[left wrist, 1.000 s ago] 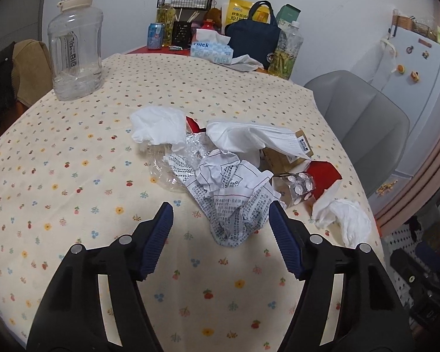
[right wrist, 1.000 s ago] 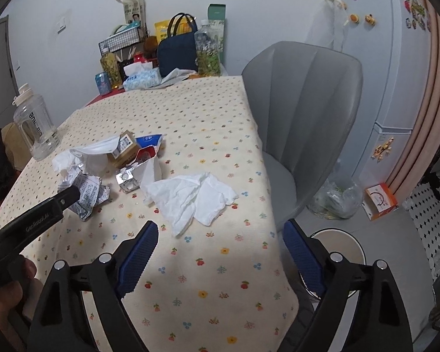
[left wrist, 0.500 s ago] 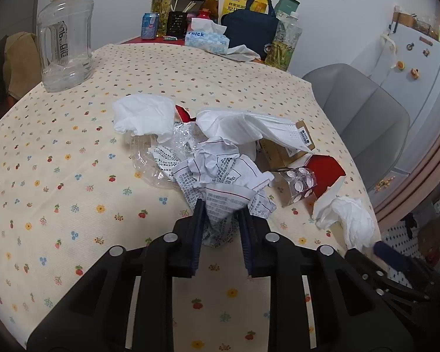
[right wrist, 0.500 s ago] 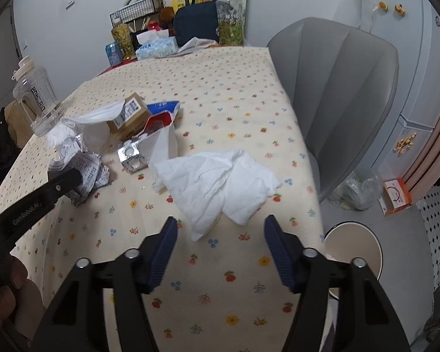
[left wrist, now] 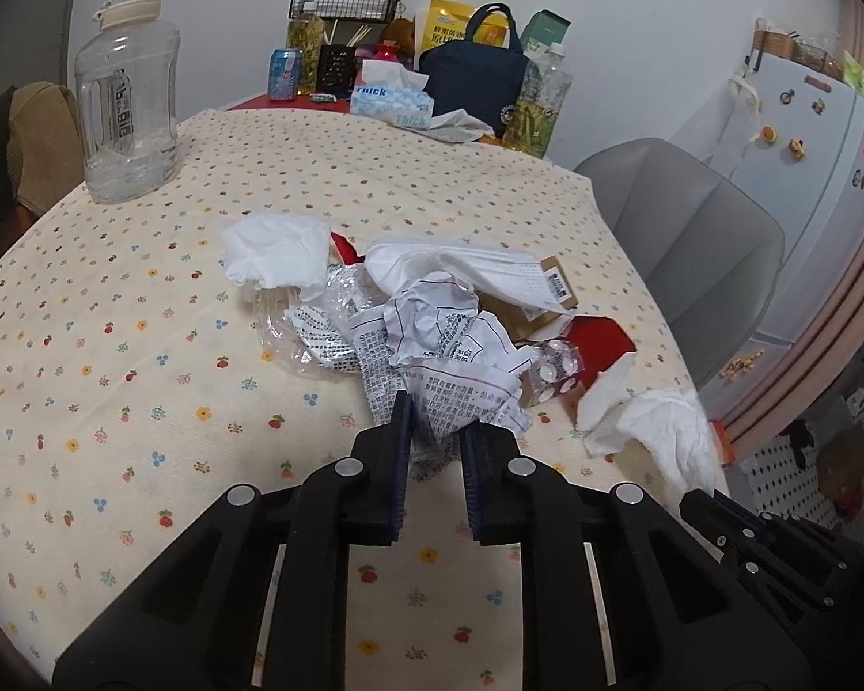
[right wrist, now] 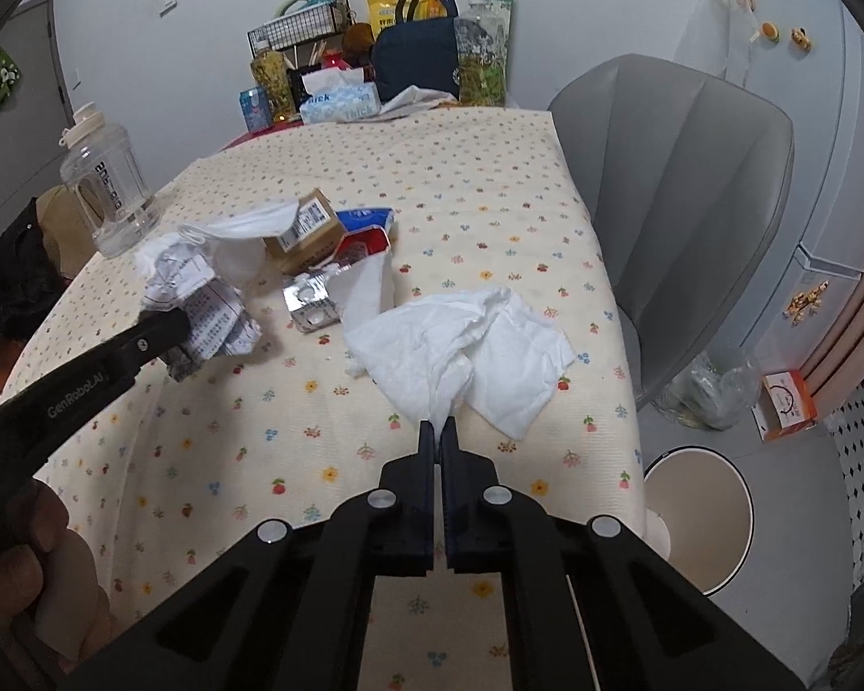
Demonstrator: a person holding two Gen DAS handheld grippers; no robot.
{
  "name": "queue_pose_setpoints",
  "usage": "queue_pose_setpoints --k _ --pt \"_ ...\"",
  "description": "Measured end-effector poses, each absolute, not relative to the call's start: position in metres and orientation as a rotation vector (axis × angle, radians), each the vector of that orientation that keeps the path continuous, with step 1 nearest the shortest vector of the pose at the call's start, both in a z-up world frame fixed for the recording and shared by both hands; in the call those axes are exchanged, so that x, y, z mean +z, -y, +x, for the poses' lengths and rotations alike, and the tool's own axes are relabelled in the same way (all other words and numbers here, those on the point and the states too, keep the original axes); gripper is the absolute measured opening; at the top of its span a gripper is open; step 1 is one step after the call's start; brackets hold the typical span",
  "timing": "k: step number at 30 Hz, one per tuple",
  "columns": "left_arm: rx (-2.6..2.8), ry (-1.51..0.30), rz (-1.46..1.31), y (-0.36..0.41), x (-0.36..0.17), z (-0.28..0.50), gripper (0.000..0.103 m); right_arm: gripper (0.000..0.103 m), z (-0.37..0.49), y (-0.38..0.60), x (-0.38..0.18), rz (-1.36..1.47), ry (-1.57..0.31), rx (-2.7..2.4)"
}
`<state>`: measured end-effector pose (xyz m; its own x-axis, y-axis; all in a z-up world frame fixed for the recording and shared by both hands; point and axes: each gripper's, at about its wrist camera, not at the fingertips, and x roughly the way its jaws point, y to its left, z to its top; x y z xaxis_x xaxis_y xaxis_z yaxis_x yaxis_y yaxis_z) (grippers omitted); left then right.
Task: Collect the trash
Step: 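Carry the paper and tissue in both tools over to the beige trash bin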
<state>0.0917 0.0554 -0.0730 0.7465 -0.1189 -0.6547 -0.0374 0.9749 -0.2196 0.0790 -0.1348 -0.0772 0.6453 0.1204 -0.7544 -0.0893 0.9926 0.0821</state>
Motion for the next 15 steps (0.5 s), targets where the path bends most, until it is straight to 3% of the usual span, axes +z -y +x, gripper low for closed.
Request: queue_pose_setpoints --k 15 --pt "-0.093 -0.623 -0.179 -0.033 -0.032 0.056 0.014 0.003 0.035 0.150 -0.028 0.047 -0.727 0.106"
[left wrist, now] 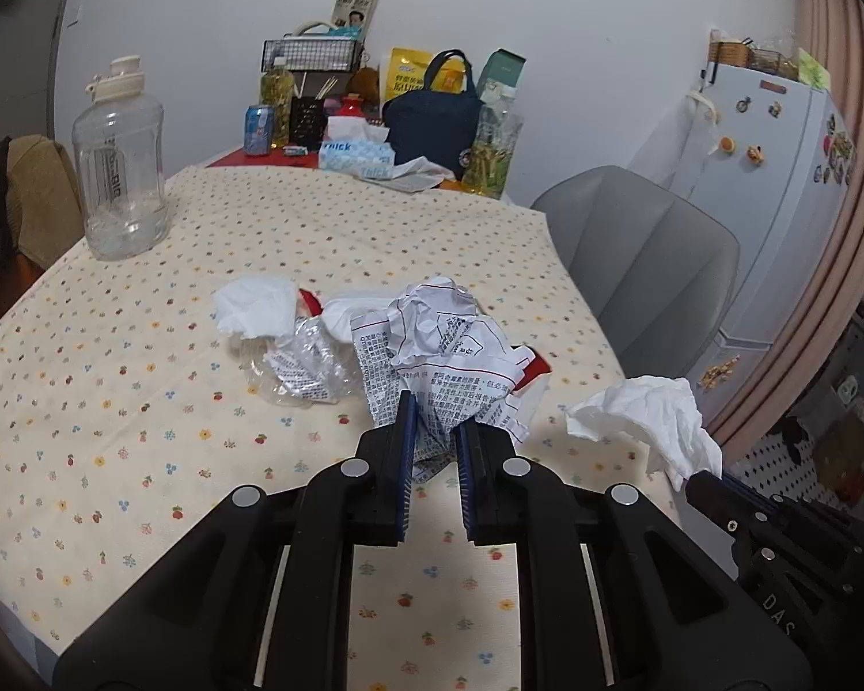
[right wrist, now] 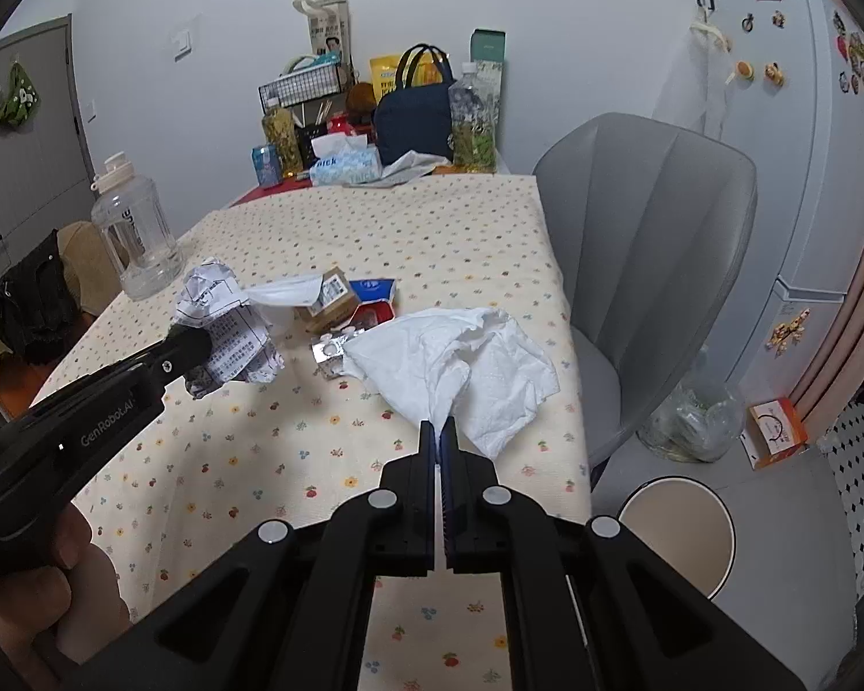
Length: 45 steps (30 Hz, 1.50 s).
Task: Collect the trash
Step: 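Carry the paper and tissue in both tools over to the beige trash bin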
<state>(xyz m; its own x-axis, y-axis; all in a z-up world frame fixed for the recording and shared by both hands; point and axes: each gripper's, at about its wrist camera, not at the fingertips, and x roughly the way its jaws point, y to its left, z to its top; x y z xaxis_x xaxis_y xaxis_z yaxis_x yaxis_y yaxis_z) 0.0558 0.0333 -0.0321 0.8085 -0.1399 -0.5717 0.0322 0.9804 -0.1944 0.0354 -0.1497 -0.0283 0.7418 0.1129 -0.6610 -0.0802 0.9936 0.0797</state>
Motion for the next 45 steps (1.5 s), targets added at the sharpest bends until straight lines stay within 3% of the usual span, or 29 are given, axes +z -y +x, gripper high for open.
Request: queue_pose_setpoints --k 24,45 --pt "-0.277 -0.613 -0.041 0.084 -0.017 0.077 0.014 0.003 0.008 0.249 -0.001 0.135 -0.642 -0.095" --pt "-0.435 -0.742 0.084 0.231 -0.061 0.134 0.014 0.003 0.035 0.379 -0.067 0.314 -0.746 -0.278"
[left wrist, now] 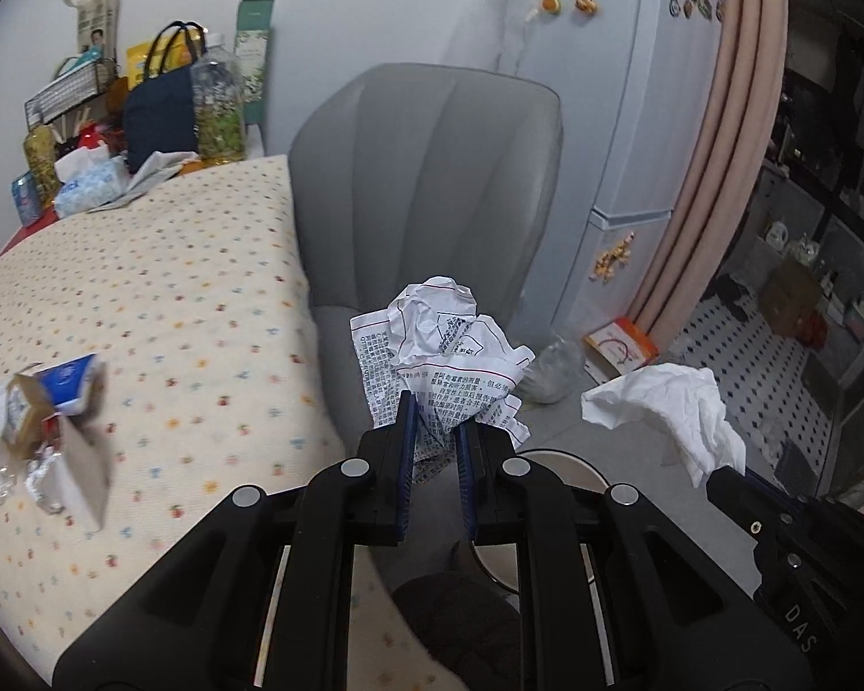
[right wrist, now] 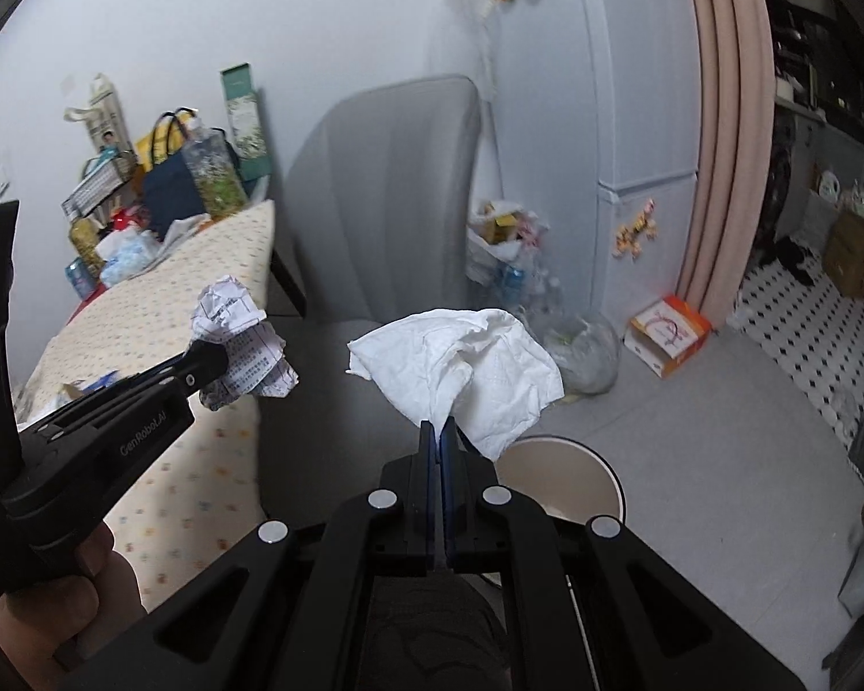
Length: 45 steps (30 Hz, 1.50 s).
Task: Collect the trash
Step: 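Carry the paper and tissue in both tools over to the beige trash bin, then open the right tool over the bin while the left tool releases the paper into it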
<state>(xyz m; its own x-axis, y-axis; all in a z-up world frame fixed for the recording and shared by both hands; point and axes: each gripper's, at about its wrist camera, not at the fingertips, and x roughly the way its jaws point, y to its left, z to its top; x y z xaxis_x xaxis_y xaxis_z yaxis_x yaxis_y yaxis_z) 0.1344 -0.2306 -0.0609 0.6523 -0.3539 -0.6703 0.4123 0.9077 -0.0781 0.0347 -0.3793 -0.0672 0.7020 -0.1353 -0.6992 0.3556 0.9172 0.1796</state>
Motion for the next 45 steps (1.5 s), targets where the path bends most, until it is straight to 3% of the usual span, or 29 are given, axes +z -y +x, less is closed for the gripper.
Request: queue_pose_setpoints --k 16,20,23,41,43,45 --pt "-0.480 -0.876 0.156 0.307 -0.111 0.173 0.014 0.003 0.069 0.458 -0.153 0.437 -0.897 -0.347" --pt "-0.469 -0.899 0.169 0.312 -0.120 0.181 0.014 0.008 0.080 0.468 -0.171 0.451 -0.932 -0.361" --pt "-0.464 -0.912 0.182 0.317 -0.125 0.182 0.014 0.053 0.081 0.477 -0.181 0.469 -0.945 -0.382" --pt "-0.608 -0.952 0.213 0.366 -0.132 0.160 0.014 0.052 0.011 0.523 -0.156 0.526 -0.862 -0.550" --pt "-0.641 -0.974 0.204 0.372 -0.134 0.156 0.018 0.053 0.002 0.527 -0.150 0.527 -0.848 -0.574" --pt "-0.678 -1.000 0.193 0.379 -0.136 0.153 0.041 0.053 -0.007 0.530 -0.144 0.526 -0.832 -0.599"
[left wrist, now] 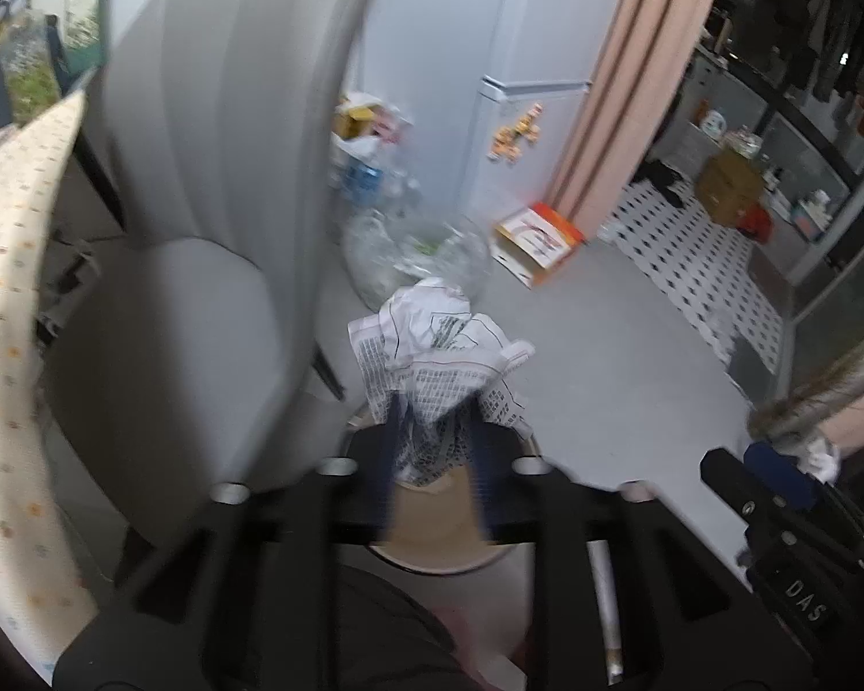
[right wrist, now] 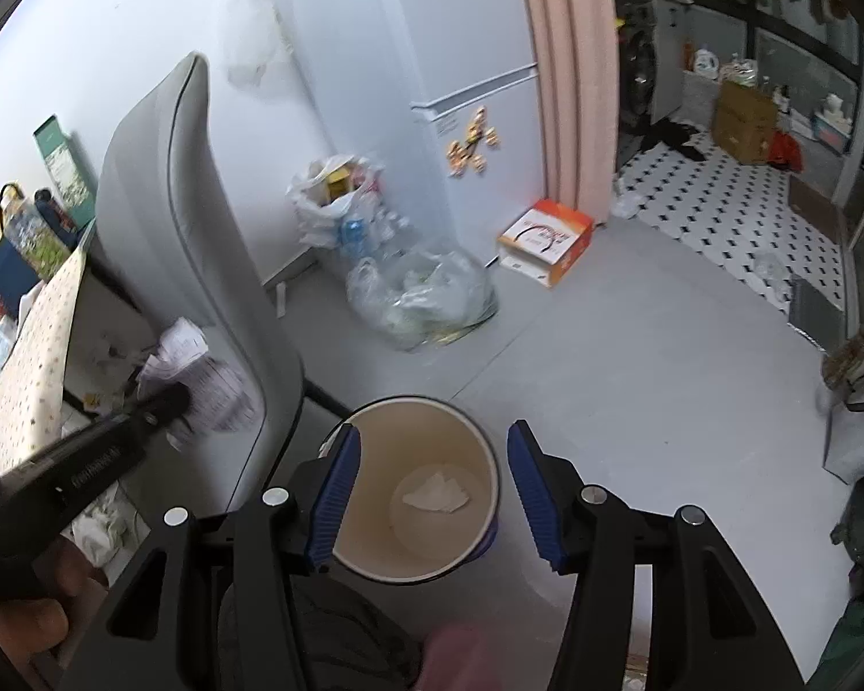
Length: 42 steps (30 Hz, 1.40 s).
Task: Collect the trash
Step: 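Open the right tool over the bin while the left tool releases the paper into it, then move both tools back to the remaining trash on the table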
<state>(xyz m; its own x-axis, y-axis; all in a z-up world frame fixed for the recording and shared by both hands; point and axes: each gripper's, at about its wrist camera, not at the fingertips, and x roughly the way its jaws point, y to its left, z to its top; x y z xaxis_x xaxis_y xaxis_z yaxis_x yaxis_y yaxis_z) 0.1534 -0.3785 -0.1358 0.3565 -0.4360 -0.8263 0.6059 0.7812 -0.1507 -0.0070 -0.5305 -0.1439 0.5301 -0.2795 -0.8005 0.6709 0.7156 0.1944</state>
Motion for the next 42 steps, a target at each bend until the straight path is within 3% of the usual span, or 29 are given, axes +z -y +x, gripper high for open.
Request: queue_pose_setpoints --k 1,2,7,13,25,42 --pt "-0.689 -1.000 0.185 0.379 -0.135 0.151 0.058 0.054 -0.011 0.532 -0.141 0.528 -0.825 -0.610" --pt "-0.694 -0.990 0.178 0.379 -0.133 0.150 0.064 0.054 -0.012 0.532 -0.139 0.528 -0.821 -0.616" --pt "-0.676 -0.932 0.161 0.367 -0.111 0.145 0.082 0.055 -0.016 0.527 -0.129 0.519 -0.802 -0.605" --pt "-0.601 -0.862 0.134 0.332 -0.081 0.145 0.096 0.079 -0.008 0.502 -0.108 0.471 -0.756 -0.555" --pt "-0.428 -0.745 0.034 0.230 -0.037 0.141 0.097 0.095 0.007 0.427 -0.056 0.351 -0.678 -0.437" --pt "-0.164 -0.578 -0.063 0.081 0.007 0.107 0.097 0.095 0.030 0.294 0.008 0.144 -0.580 -0.263"
